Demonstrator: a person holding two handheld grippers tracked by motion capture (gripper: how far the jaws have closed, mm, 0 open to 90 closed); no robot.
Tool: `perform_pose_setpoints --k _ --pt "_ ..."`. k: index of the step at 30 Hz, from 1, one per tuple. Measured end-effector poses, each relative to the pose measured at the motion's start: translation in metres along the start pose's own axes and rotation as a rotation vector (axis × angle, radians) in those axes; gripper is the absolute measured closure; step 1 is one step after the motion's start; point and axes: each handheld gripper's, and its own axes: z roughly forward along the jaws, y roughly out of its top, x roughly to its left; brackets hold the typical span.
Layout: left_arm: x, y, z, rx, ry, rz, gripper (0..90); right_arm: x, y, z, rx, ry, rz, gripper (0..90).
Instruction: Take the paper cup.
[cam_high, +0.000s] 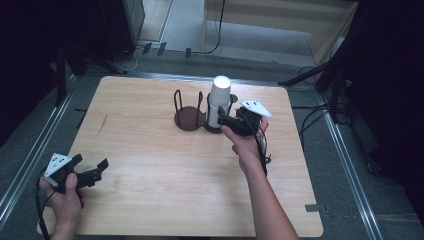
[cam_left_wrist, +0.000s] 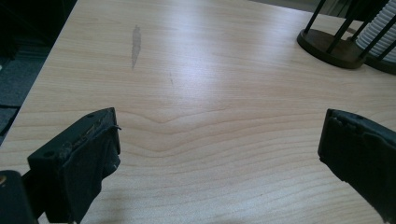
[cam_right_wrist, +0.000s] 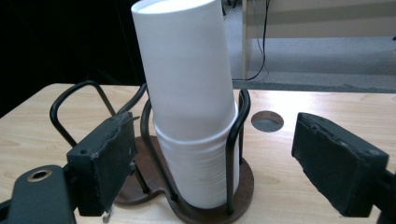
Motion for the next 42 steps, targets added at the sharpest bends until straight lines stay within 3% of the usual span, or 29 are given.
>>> perform_pose_setpoints --k 10,16,24,32,38,42 --pt "0.000 0.000 0.000 0.002 -0.002 -0.001 0.0 0.003 0.009 0.015 0.015 -0.010 -0.004 13.7" --pt "0.000 0.000 0.000 0.000 -0.003 -0.001 0.0 0.012 0.012 0.028 0.023 -0.042 -0.067 13.7" --pt "0.001 0.000 0.000 -0.001 -0.007 -0.001 0.0 0.022 0.016 0.043 0.039 -0.051 -0.082 13.7" --pt "0.001 0.000 0.000 0.000 -0.010 -0.005 0.0 0.026 0.018 0.060 0.069 -0.082 -0.063 13.9" --pt "0.001 0.000 0.000 0.001 -0.016 -0.007 0.0 0.026 0.021 0.067 0.056 -0.091 -0.033 15.2" --pt "0.002 0.000 0.000 -0.002 -0.018 -0.011 0.0 0.027 0.019 0.070 0.050 -0.118 -0.045 15.4"
